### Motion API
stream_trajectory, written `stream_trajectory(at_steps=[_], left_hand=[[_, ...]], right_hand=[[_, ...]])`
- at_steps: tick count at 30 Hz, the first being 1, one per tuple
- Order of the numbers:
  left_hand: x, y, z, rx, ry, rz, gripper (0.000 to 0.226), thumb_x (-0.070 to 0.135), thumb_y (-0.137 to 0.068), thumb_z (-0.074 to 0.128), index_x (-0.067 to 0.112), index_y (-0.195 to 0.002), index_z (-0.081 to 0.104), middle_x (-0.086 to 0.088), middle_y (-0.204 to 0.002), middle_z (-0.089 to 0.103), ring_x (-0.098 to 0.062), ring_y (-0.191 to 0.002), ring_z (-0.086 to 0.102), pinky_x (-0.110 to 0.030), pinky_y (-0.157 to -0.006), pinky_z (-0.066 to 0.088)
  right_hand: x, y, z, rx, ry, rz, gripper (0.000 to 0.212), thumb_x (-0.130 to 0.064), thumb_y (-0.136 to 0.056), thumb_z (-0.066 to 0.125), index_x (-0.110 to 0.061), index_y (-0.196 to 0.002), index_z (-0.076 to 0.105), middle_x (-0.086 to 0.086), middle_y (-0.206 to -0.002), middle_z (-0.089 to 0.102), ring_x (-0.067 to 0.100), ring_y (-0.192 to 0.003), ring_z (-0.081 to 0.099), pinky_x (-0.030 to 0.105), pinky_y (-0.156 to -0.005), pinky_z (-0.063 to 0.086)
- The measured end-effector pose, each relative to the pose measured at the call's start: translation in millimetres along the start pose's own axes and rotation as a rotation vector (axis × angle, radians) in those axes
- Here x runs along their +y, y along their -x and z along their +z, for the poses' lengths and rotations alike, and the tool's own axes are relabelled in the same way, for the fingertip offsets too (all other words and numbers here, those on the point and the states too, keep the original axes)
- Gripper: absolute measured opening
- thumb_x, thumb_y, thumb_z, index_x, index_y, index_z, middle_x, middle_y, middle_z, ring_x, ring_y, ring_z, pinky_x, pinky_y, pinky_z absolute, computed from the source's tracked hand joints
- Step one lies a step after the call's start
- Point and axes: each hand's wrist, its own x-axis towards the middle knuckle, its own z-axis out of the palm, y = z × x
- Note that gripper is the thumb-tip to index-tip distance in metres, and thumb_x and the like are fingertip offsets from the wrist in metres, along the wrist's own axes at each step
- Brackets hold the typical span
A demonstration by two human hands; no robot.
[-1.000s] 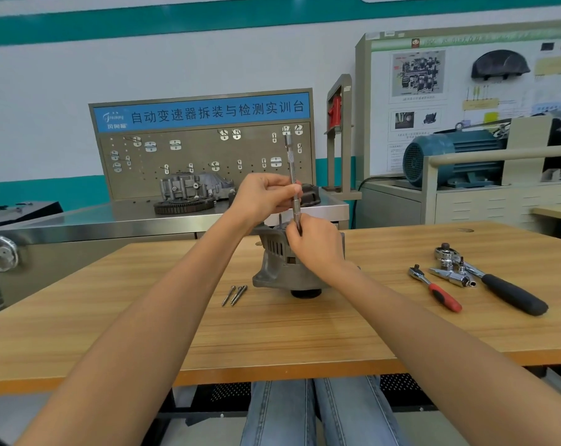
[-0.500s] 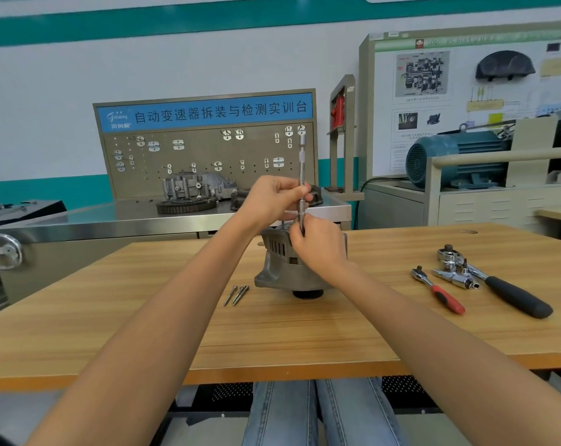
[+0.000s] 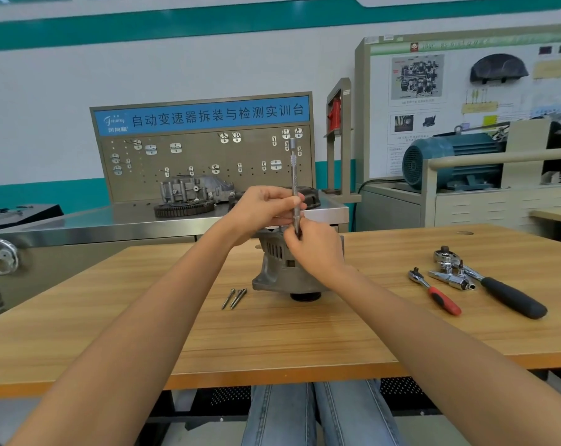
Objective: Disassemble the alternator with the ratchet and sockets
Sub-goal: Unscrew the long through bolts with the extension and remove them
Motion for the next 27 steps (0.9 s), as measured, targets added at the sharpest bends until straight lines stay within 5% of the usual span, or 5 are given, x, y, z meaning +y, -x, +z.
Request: stream_trajectory(at_steps=[5,10,20,27], left_hand=[[2,-3,3,0.078,-0.032,0.012,0.003,0.014,-0.087,0.068,0.014,-0.084,0.070,0.004,-0.075,0.074,-0.008,-0.072,0.070,-0.022,-0.072,0.057],[-1,-4,9,0.150,-0.086,0.039,0.016,0.018,-0.084,0.073,0.013,-0.076,0.060,0.002,-0.067,0.065,-0.004,-0.060,0.062,-0.019,-0.059,0.053],[-11,1,7,0.032,0.023,0.054,0.019,0.018,-0.098,0.053,0.015,-0.108,0.068,0.005,-0.109,0.071,-0.007,-0.100,0.067,-0.018,-0.077,0.053],[-14,-3,7,0.127,0.018,0.063,0.006,0.018,-0.090,0.066,0.018,-0.092,0.071,0.002,-0.089,0.074,-0.009,-0.085,0.069,-0.022,-0.074,0.054]], right_hand=[[5,-1,5,0.061,-0.053,0.062,0.025,-0.033,-0.092,0.051,-0.021,-0.071,0.047,-0.008,-0.058,0.047,0.007,-0.055,0.046,0.022,-0.049,0.029],[8,1,7,0.063,-0.007,-0.015,0.029,-0.037,-0.099,0.043,-0.017,-0.079,0.052,-0.007,-0.061,0.048,0.012,-0.059,0.051,0.026,-0.053,0.037],[11,-4,5,0.014,0.018,-0.072,0.028,-0.029,-0.100,0.039,-0.017,-0.079,0.054,0.000,-0.066,0.057,0.016,-0.061,0.056,0.027,-0.054,0.041],[13,-4,9,0.025,-0.035,-0.026,0.030,-0.032,-0.097,0.044,-0.023,-0.069,0.048,-0.007,-0.058,0.050,0.007,-0.054,0.048,0.026,-0.051,0.037]])
